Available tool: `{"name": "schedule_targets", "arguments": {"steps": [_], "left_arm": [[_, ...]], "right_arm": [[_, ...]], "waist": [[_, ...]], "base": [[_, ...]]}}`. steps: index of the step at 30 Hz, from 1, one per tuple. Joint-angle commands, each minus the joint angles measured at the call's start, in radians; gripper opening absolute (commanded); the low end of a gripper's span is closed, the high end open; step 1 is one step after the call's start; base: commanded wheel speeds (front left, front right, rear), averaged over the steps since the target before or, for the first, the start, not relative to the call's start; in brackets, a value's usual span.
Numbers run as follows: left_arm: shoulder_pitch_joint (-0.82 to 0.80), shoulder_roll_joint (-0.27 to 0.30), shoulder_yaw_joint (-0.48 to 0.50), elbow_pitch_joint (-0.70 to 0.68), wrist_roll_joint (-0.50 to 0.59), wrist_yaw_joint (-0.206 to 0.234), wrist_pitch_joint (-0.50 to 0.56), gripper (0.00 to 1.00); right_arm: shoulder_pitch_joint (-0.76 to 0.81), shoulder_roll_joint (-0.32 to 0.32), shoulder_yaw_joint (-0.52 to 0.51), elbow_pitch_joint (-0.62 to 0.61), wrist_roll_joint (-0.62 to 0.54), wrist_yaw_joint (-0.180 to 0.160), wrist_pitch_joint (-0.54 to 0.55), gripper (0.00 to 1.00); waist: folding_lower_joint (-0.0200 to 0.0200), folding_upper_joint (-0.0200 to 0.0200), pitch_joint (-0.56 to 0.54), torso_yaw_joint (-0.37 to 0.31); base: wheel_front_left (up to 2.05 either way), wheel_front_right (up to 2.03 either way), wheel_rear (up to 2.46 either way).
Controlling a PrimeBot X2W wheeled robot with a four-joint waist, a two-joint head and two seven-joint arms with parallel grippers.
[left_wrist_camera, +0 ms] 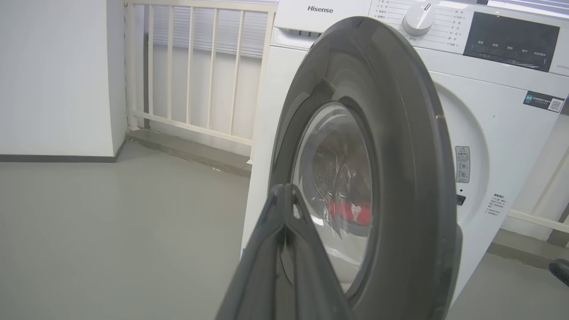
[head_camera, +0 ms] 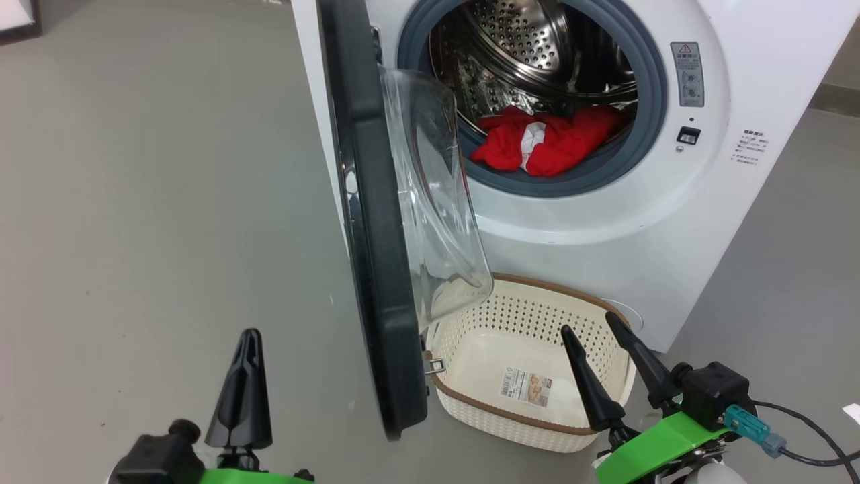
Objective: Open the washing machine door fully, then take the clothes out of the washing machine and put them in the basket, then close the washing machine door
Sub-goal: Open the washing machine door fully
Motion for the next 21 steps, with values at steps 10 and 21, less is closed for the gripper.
{"name": "schedule_targets", "arguments": {"steps": [10,21], "left_arm": [[-0.080,0.010,0.032,-0.172,0.030,0.003,-0.008,0.00],[-0.148,0.015,-0.002,-0.279,0.048,-0.005,0.001,0.00]], "right_arm": [[-0.027,0.002,0.005,-0.021,0.011,0.005,-0.005,1.00],[-0.031,0.002,0.004,-0.029,0.003,0.005,0.000,1.00]], "waist": [[0.0000,0.0000,0.008,-0.009],[0.0000,0.0000,0.012,-0.028]], "base": [[0.00,0.00,0.00],[0.00,0.00,0.00]]}}
